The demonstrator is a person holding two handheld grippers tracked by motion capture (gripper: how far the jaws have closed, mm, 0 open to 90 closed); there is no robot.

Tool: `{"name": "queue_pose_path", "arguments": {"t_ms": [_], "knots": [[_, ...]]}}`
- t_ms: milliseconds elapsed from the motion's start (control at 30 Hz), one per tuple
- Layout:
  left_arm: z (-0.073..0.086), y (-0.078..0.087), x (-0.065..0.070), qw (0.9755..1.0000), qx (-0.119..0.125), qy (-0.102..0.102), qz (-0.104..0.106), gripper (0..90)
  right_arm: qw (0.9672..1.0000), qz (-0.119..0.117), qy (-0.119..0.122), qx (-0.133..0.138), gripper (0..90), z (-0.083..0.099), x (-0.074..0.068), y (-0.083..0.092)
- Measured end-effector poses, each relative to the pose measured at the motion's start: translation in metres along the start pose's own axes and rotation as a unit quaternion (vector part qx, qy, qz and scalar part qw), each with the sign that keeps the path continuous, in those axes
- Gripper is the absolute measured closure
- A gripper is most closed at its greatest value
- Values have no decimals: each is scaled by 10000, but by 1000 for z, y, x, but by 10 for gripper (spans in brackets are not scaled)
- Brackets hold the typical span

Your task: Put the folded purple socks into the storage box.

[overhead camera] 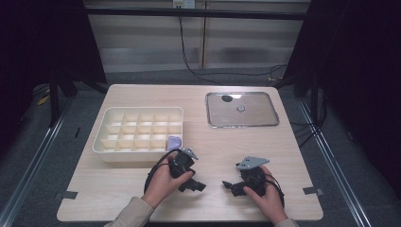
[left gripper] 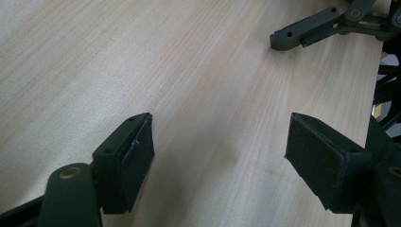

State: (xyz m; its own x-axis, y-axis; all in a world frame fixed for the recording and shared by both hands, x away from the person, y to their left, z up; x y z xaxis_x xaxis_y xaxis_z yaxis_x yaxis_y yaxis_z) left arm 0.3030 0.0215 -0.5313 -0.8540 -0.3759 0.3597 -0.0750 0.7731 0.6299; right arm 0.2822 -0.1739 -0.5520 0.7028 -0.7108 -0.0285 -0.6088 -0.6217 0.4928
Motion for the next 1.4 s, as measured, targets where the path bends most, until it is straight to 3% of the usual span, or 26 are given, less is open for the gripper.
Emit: {"name": "queue_pose_path", "arguments": {"t_ms": [200, 333, 500, 600, 633, 800, 1133, 1400], "knots": [[3, -1, 2, 9996, 288, -65, 42, 235, 10000, 1, -2, 0, 132, 0, 0, 0], [5, 0, 1, 9990, 335, -277, 57, 234, 10000, 0, 0, -1, 132, 0, 0, 0], [7, 0, 2, 9984, 438, -346, 44, 234, 10000, 1, 1, 0, 132, 0, 0, 0], [9, -1, 3, 9966, 508, -653, -26, 224, 10000, 2, -1, -2, 132, 0, 0, 0], [9, -3, 4, 9960, 605, -659, -33, 212, 10000, 1, 1, -1, 131, 0, 0, 0], [11, -1, 3, 9953, 615, -752, -59, 209, 10000, 2, 6, 0, 132, 0, 0, 0], [15, -3, 5, 9901, 741, -1180, -163, 209, 10000, 4, 3, -4, 132, 0, 0, 0], [19, -4, 4, 9860, 980, -1335, -173, 209, 10000, 0, 9, -2, 132, 0, 0, 0]]}}
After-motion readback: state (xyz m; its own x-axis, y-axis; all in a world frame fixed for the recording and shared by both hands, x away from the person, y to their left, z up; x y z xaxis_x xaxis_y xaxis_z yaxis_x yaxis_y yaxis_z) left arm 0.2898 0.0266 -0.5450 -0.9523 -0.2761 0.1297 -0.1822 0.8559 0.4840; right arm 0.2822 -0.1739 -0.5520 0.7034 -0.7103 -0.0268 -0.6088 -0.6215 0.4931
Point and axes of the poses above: each handheld gripper's, and its own axes: y roughly backward along the jaws, z roughly out of its underside, x roughly to its right, the point moved 6 cm from there along -y, roughly forward along the jaws, and after that the axes turned 14 degrees about x, right-handed, at the moved point
